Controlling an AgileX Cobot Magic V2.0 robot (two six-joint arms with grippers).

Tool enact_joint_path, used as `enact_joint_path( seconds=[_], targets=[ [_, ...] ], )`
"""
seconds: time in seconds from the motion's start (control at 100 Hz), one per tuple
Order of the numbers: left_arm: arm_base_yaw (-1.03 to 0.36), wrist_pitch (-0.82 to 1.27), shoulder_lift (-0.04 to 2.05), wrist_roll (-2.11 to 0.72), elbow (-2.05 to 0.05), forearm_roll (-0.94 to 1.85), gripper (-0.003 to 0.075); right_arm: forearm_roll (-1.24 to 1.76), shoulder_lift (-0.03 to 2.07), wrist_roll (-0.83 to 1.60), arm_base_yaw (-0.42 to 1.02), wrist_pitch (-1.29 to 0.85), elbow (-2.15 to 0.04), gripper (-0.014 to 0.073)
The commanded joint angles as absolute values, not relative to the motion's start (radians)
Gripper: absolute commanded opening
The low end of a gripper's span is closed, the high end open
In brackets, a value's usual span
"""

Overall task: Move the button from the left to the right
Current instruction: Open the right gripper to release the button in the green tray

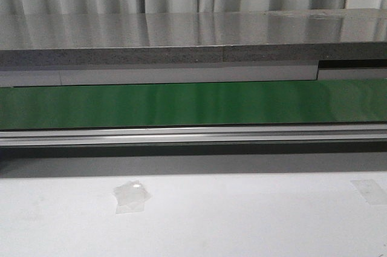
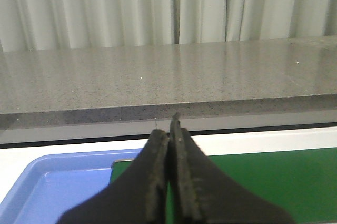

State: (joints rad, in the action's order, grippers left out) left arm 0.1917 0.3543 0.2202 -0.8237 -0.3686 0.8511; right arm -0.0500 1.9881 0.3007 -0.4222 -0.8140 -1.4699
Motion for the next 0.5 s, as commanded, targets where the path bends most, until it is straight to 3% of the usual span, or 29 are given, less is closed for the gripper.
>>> enact_joint_path(
  seconds=[0.0,0.27,0.49],
  targets=[
    [0.185,0.302,0.228,-0.823,-0.394,0.881,-0.0020,-0.045,1.932,0.314,-0.426,-0.796,-1.501,0.0253],
    [0.185,0.302,0.228,-0.823,-0.394,0.881,-0.0020,-0.035,1.932,0.315,-0.426,-0.802,-1.501,0.0274],
    [0.185,0.302,0.228,-0.823,-0.394,0.881,-0.0020,-0.035,1.932,0.315,-0.426,-0.801,-1.501,0.0469]
  ],
)
